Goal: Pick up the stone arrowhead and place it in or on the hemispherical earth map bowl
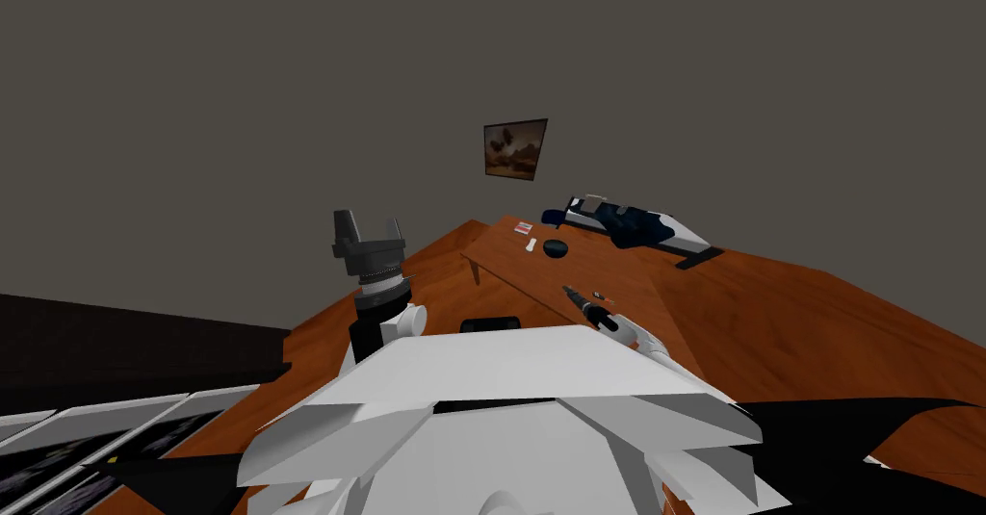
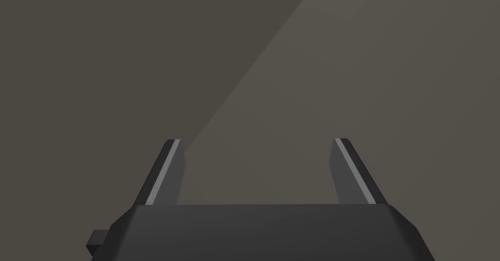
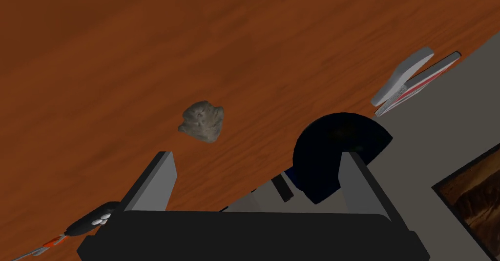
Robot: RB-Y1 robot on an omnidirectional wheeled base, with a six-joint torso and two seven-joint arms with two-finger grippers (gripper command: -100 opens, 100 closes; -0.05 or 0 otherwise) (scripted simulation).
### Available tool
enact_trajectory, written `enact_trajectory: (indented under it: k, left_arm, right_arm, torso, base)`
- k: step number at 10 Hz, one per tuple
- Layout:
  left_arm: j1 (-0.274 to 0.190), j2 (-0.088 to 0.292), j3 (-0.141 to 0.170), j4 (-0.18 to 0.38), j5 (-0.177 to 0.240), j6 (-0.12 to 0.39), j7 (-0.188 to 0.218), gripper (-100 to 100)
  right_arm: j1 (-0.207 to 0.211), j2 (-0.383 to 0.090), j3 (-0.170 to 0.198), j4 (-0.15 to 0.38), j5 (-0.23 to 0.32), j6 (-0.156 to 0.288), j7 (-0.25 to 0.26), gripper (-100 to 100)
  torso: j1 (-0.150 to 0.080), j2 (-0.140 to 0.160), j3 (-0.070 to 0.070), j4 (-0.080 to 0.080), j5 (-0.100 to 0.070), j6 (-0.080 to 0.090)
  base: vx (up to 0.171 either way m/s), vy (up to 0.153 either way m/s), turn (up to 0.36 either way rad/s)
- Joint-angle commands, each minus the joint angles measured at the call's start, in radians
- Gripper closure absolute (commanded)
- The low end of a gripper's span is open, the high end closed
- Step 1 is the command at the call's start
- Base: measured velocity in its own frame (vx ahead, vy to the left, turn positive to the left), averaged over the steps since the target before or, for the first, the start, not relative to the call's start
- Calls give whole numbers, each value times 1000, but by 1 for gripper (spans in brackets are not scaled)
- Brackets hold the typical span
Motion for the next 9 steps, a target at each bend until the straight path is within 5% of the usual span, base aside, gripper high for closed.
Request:
enact_trajectory:
  k: [1, 8, 9]
  left_arm:
    - [0, 0, 0, 0, 0, 0, 0, 0]
    - [0, 0, 0, 0, 0, 0, 0, 0]
    - [0, 0, 0, 0, 0, 0, 0, 0]
  right_arm:
    - [9, -15, 7, 50, 6, 4, 10, -100]
    - [18, -76, 67, 274, 16, 1, 29, -100]
    - [18, -76, 67, 274, 16, 1, 29, -100]
  torso:
    - [0, 0, 0, 0, 0, 0]
    - [1, -2, -1, 0, 0, -1]
    - [1, -2, -1, 0, 0, -1]
  base:
    - [33, 28, 191]
    - [45, 33, 193]
    - [47, 14, 77]
